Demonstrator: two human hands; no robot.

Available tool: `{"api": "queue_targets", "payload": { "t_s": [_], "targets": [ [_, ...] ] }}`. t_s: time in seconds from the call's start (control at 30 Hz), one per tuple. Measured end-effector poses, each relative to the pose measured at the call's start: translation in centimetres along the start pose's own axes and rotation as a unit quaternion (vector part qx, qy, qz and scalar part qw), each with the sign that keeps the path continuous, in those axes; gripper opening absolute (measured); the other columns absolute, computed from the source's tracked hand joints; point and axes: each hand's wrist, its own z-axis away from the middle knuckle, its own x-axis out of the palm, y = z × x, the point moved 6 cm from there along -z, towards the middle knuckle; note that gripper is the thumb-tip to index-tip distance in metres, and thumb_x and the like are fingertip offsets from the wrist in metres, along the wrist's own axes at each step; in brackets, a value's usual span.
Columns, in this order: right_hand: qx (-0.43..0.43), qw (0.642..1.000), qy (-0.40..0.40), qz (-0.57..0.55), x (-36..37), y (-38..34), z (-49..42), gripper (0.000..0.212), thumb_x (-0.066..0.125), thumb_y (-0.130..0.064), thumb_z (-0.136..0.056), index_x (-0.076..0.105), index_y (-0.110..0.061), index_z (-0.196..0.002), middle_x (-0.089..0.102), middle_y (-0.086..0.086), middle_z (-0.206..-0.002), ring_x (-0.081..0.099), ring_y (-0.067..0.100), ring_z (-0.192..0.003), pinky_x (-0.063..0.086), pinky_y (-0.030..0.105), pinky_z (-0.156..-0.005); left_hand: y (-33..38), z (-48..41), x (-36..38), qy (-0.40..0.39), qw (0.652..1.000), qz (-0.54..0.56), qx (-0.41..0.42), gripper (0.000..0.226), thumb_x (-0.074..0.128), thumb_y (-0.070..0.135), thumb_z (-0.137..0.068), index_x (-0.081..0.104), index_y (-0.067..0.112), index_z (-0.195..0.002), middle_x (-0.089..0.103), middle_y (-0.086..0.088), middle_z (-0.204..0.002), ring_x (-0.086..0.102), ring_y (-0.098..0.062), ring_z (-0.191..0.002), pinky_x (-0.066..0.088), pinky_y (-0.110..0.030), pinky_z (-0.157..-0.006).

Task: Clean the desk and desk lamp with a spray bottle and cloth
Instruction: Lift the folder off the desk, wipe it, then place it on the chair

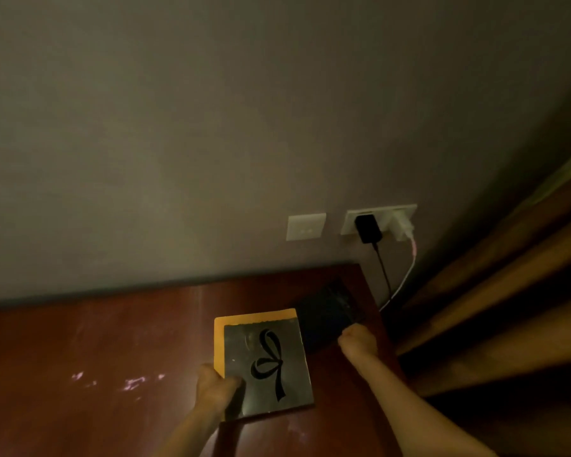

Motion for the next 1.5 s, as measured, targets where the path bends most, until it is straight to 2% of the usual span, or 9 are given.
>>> {"api": "queue_targets", "payload": {
  "t_s": [0.03,0.13,0.23,0.4,0.73,0.9,1.1,1.27,1.5],
  "targets": [
    [0.008,1.0,0.014,0.001,-0.8,0.3,-1.1,0.013,0.049,-0.011,-0.092,0.061,-0.011,-0.097,0.06,0.011,-0.107,0.059,0.025,-0.092,0.047,0.031,-0.074,0.1,-0.3,0.3,0.006,1.0,-0.007,-0.003,0.033,0.064,-0.006,-0.081,0.037,0.012,-0.078,0.051,-0.015,-0.083,0.058,-0.035,-0.087,0.054,-0.048,-0.082],
    [0.016,0.998,0.048,0.029,-2.5,0.4,-4.4,0.041,0.056,-0.013,-0.091,0.049,-0.007,-0.13,0.048,0.016,-0.135,0.05,0.032,-0.121,0.048,0.034,-0.086,1.0,-1.2,0.7,0.012,1.0,-0.016,-0.014,0.033,0.068,-0.006,-0.077,0.04,0.007,-0.09,0.053,-0.015,-0.088,0.056,-0.028,-0.083,0.051,-0.041,-0.073],
    [0.017,0.996,0.065,0.064,-2.8,0.1,-7.1,0.057,0.063,-0.016,-0.086,0.039,-0.008,-0.138,0.036,0.016,-0.143,0.036,0.034,-0.13,0.046,0.041,-0.096,1.3,-2.6,0.7,0.018,0.999,-0.037,-0.028,0.04,0.07,-0.007,-0.074,0.041,0.006,-0.099,0.054,-0.016,-0.093,0.054,-0.026,-0.085,0.047,-0.038,-0.074],
    [-0.012,0.992,0.028,0.119,-1.4,-0.5,-10.3,0.066,0.068,-0.019,-0.08,0.037,-0.006,-0.137,0.036,0.016,-0.143,0.032,0.034,-0.134,0.041,0.041,-0.105,1.5,-4.6,0.4,0.025,0.997,-0.072,-0.03,0.041,0.071,-0.005,-0.075,0.041,0.003,-0.101,0.051,-0.015,-0.092,0.052,-0.027,-0.09,0.045,-0.04,-0.08],
    [-0.018,0.996,-0.017,0.083,-1.5,-0.1,-12.6,0.075,0.078,-0.038,-0.068,0.048,-0.003,-0.127,0.054,0.017,-0.126,0.055,0.034,-0.113,0.054,0.04,-0.088,2.4,-5.7,0.9,0.014,0.992,-0.123,0.003,0.038,0.071,0.003,-0.077,0.039,0.016,-0.094,0.054,-0.011,-0.097,0.057,-0.028,-0.092,0.052,-0.042,-0.08],
    [-0.054,0.998,-0.025,0.034,-2.3,-0.6,-11.5,0.064,0.077,-0.024,-0.072,0.047,0.003,-0.121,0.056,0.019,-0.118,0.058,0.032,-0.103,0.046,0.029,-0.07,2.3,-5.2,0.5,0.003,0.993,-0.119,0.021,0.044,0.069,0.001,-0.078,0.039,0.015,-0.107,0.053,-0.007,-0.096,0.058,-0.025,-0.091,0.051,-0.037,-0.076],
    [-0.145,0.989,-0.004,-0.009,-4.2,-1.4,-8.8,0.064,0.073,-0.01,-0.076,0.04,0.005,-0.128,0.054,0.015,-0.111,0.051,0.021,-0.094,0.039,0.025,-0.071,2.0,-3.8,-1.5,0.031,0.99,-0.128,0.048,0.041,0.065,-0.002,-0.079,0.039,0.008,-0.109,0.052,-0.008,-0.091,0.054,-0.026,-0.087,0.043,-0.031,-0.063],
    [-0.185,0.981,-0.044,-0.029,-5.3,-2.4,-6.3,0.05,0.073,-0.008,-0.075,0.044,-0.004,-0.115,0.055,0.01,-0.104,0.053,0.019,-0.09,0.044,0.027,-0.069,0.6,-2.0,-4.2,0.042,0.991,-0.122,0.044,0.04,0.066,-0.003,-0.077,0.041,0.008,-0.107,0.056,-0.014,-0.095,0.059,-0.034,-0.091,0.054,-0.046,-0.079],
    [-0.274,0.946,-0.163,0.064,-3.7,-7.1,-0.8,0.043,0.073,-0.013,-0.07,0.048,-0.016,-0.104,0.055,0.002,-0.098,0.056,0.014,-0.086,0.047,0.026,-0.065,-1.6,0.2,-5.2,0.03,0.994,-0.096,0.037,0.036,0.064,-0.005,-0.076,0.045,0.006,-0.105,0.059,-0.017,-0.099,0.059,-0.031,-0.09,0.053,-0.041,-0.079]
  ]
}}
